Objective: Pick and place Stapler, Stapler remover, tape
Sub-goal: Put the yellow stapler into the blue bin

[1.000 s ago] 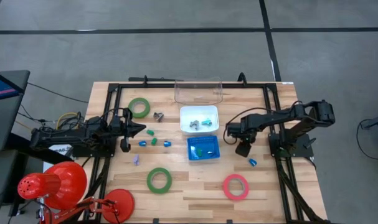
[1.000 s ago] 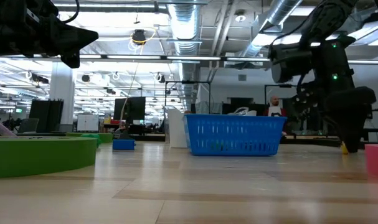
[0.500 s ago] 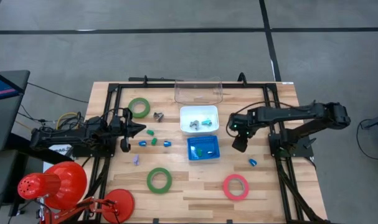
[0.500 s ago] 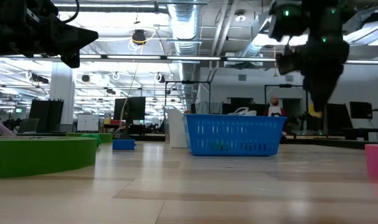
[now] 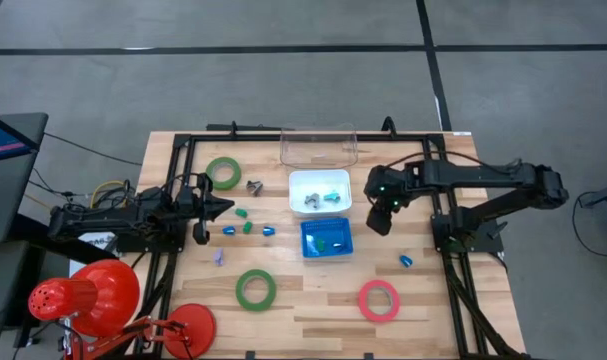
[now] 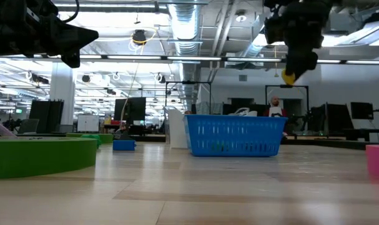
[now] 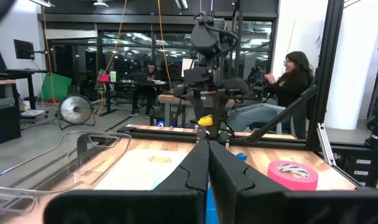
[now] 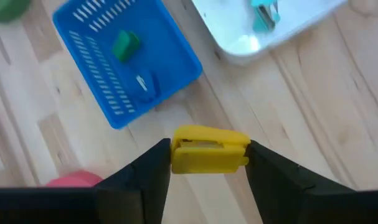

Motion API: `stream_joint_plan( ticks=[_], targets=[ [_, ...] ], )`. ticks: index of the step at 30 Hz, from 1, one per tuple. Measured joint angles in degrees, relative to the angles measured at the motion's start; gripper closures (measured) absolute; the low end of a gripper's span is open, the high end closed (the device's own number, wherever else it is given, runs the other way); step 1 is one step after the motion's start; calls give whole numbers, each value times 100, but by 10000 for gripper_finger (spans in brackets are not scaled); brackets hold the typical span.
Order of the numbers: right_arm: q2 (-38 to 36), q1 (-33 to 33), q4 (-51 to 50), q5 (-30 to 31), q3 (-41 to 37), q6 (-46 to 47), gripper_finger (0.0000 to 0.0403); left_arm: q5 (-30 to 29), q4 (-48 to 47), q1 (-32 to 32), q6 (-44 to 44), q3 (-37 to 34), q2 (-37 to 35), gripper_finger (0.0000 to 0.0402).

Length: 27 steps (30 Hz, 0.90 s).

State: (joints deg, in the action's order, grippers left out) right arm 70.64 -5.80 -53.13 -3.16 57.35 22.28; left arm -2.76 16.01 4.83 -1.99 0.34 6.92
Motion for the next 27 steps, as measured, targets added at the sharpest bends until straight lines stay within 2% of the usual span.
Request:
stream_joint_plan(
  ticks=[8,13,22,27],
  targets=[
    [-7,139,352,-2,141,-16,218,0,0,0,2,0,-1,398],
    [305,332,660,-4,132,-17,216,-2,2,2,-1,0,0,398],
    [1376,572,1417,-155,231,-22,222,0,78,0,-1,2,100,398],
    [1993,619,1637,-173,540,-29,215,0,90,2,0,0,146,398]
  ],
)
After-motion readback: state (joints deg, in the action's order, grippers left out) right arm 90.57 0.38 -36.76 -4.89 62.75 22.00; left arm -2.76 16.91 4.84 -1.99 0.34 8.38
